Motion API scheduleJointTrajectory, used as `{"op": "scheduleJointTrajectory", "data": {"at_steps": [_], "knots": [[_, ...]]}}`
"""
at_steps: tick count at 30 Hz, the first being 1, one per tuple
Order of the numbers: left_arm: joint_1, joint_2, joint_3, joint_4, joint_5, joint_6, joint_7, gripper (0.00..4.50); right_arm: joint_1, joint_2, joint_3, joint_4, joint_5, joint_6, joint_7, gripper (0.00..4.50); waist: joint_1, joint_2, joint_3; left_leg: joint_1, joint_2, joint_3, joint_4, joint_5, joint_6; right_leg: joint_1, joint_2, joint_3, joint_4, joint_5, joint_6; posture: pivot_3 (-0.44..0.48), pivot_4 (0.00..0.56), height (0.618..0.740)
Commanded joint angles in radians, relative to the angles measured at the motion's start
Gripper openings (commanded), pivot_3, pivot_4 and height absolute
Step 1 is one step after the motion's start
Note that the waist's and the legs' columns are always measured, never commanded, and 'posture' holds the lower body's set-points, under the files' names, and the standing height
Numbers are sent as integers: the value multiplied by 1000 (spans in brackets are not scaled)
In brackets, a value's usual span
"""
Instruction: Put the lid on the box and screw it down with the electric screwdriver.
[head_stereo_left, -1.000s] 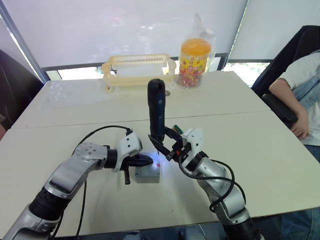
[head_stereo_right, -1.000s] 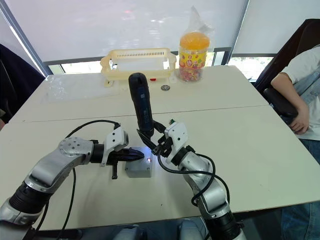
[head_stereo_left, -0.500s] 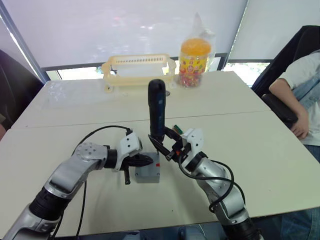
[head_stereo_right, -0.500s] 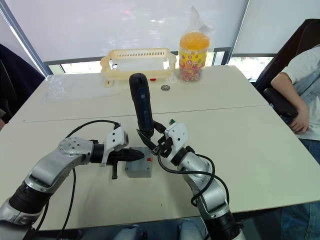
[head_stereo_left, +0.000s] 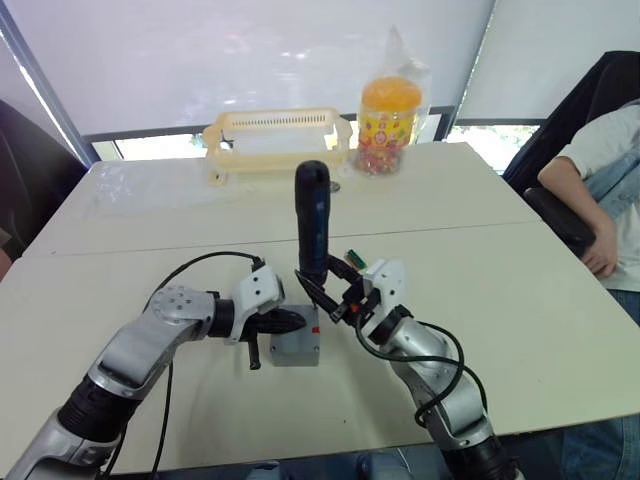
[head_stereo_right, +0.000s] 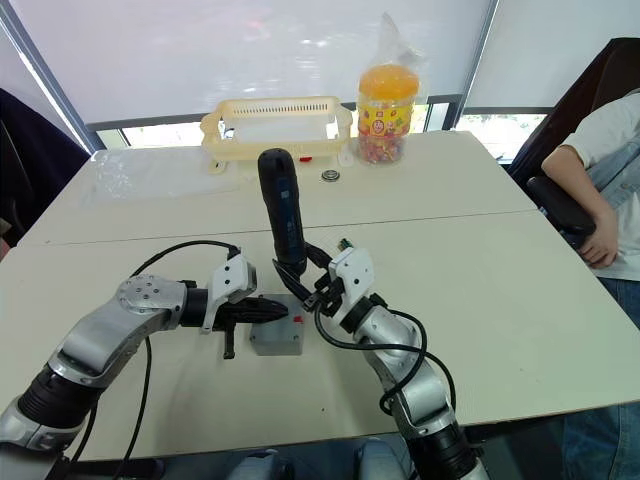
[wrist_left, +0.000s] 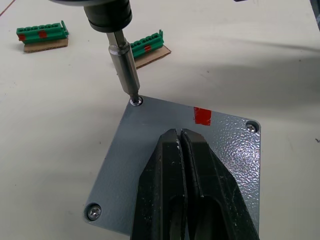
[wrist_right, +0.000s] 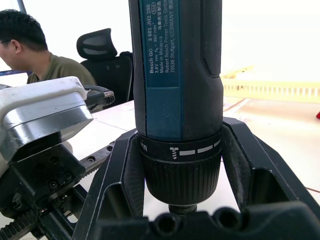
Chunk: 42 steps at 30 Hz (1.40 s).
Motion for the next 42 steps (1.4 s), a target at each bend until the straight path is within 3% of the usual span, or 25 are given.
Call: {"op": "scheduleJointTrajectory", "data": {"at_steps": [1, 42], "knots": [[28, 19, -32, 25, 26, 35, -1, 62, 11, -6, 22, 0, -15, -8, 16, 1782, 0, 0, 0, 0, 0, 0, 0, 0, 0, 0, 0, 0, 0, 0, 0, 0, 150, 740], [42, 24, -22, 35, 28, 35, 4, 62, 34, -32, 28, 167, -55, 37, 53, 1782, 1, -4, -6, 17, 1, -1, -3, -1, 1, 16, 0, 0, -1, -5, 1, 0, 150, 740]]}}
